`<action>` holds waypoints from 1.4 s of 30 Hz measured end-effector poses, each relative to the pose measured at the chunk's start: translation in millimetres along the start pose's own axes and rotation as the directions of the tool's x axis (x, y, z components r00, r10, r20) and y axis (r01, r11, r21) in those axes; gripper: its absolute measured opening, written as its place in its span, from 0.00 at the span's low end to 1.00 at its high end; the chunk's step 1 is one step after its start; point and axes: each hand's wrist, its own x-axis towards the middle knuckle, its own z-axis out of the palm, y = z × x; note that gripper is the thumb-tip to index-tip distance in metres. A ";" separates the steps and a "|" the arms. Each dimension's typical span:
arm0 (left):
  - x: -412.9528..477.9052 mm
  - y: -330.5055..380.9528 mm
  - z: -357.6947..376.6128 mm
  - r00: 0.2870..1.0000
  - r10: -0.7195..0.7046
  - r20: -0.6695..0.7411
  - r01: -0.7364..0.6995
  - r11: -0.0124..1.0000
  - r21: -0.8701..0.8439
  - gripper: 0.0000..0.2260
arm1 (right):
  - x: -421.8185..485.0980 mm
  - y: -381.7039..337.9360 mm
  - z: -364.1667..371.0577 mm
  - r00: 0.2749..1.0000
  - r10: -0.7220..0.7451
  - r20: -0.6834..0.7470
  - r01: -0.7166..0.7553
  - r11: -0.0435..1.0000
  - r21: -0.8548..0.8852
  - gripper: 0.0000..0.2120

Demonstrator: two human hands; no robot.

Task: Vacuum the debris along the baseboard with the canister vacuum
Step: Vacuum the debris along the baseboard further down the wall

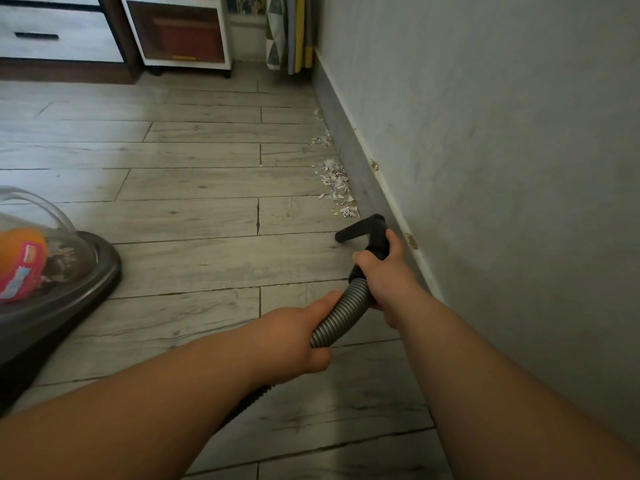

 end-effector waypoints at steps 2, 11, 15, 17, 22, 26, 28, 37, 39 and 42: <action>-1.8 -0.3 0.4 1.000 0.002 0.011 -0.002 1.000 0.011 0.38 | -1.4 2.1 2.6 1.000 0.001 -0.003 -0.001 1.000 0.002 0.37; 14.0 -4.9 12.6 0.995 -0.009 0.102 0.017 0.997 -0.080 0.37 | 1.0 20.0 -1.2 0.989 -0.089 -0.121 0.073 0.988 -0.137 0.37; 22.4 -4.9 14.6 0.994 -0.009 0.107 0.019 0.996 -0.091 0.37 | 7.2 18.4 -2.7 0.989 -0.090 -0.120 0.073 0.987 -0.141 0.37; 27.0 -5.8 13.7 0.995 -0.021 0.096 0.030 0.995 -0.095 0.37 | 13.0 15.4 -1.8 0.989 -0.089 -0.120 0.069 0.985 -0.158 0.37; 35.3 -4.7 8.4 0.997 -0.056 0.060 0.063 0.989 -0.131 0.38 | 25.7 2.1 3.2 0.990 -0.090 -0.105 0.074 0.986 -0.149 0.38; 30.6 -6.1 6.0 0.998 -0.055 0.026 0.058 0.993 -0.104 0.37 | 25.6 3.0 3.8 0.995 -0.075 -0.070 0.069 0.994 -0.081 0.38; 24.0 -9.1 2.5 0.998 -0.056 0.037 0.058 0.996 -0.069 0.37 | 21.3 5.8 8.2 0.997 -0.067 -0.041 0.065 0.997 -0.050 0.38; -21.6 -40.8 -22.4 0.990 -0.127 0.062 0.126 0.992 0.015 0.38 | -5.4 0.6 53.4 0.999 -0.021 0.028 0.021 1.000 -0.007 0.37; -31.4 -48.5 -23.0 0.990 -0.129 0.062 0.128 0.992 0.020 0.37 | -15.0 -1.1 62.9 0.999 -0.006 0.039 0.005 1.000 0.006 0.37; -37.5 -56.5 -21.4 0.989 -0.131 0.072 0.129 0.991 0.028 0.38 | -24.0 -0.2 71.2 0.998 0.041 0.043 -0.042 0.999 0.029 0.38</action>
